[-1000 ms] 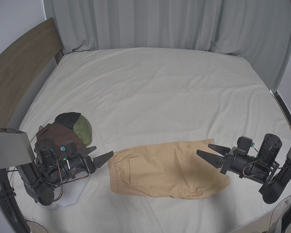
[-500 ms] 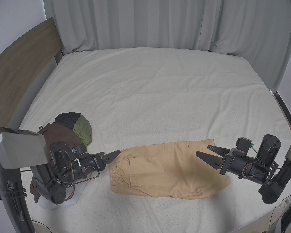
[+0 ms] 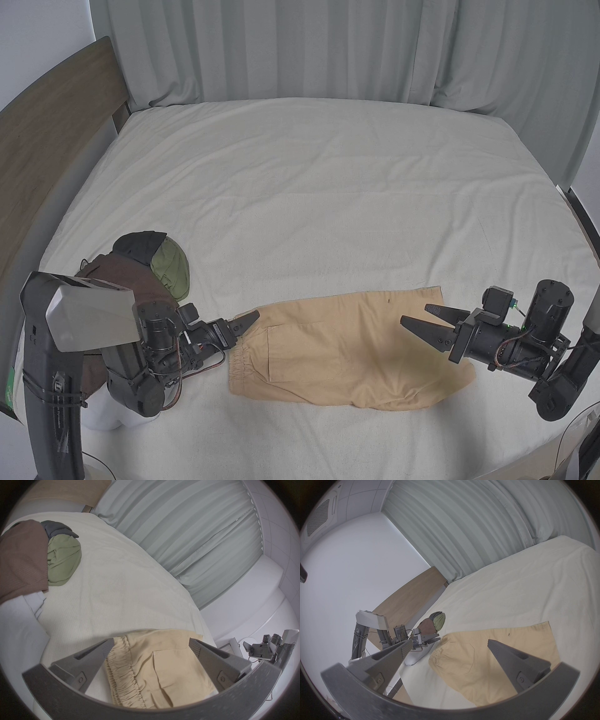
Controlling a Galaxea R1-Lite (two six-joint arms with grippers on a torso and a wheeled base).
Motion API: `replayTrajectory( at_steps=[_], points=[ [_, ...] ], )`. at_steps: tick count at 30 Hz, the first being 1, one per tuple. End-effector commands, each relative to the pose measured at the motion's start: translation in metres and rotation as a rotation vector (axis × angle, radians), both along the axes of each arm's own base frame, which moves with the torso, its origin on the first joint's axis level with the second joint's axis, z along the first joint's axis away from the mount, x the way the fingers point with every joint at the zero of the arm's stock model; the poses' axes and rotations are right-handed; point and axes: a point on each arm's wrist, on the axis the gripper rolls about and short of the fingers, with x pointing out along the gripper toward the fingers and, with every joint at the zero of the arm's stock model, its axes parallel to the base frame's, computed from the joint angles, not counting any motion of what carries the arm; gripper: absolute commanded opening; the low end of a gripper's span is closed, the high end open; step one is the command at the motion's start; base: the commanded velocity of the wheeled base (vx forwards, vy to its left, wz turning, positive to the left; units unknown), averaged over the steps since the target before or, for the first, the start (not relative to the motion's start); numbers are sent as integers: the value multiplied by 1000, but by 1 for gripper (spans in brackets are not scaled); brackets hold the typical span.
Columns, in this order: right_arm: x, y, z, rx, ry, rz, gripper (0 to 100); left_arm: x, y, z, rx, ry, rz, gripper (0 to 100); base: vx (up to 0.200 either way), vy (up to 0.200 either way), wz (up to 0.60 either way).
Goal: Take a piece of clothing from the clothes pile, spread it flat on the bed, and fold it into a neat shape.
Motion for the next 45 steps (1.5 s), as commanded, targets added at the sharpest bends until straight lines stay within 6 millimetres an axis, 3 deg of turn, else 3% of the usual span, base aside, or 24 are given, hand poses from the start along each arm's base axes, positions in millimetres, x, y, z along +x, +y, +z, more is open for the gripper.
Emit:
replayTrajectory(
  at_steps=[1,14,19,25,45],
  points=[
    [1,1,-2,-2,5,3,100,6,0,-18,8,27,11,100,0,0,0],
    [0,2,-3,-4,10,6,100,14,2,-20,3,13,28,100,0,0,0],
    [0,2,-5,-7,18,8,100,17,16,-14,14,-5,107,100,0,0,0],
    [0,2,-7,-11,28,6,100,15,16,-17,18,9,105,100,0,0,0],
    [1,3,-15,-24,55,10,100,-2,-3,-53,50,126,44,100,0,0,0]
  ],
)
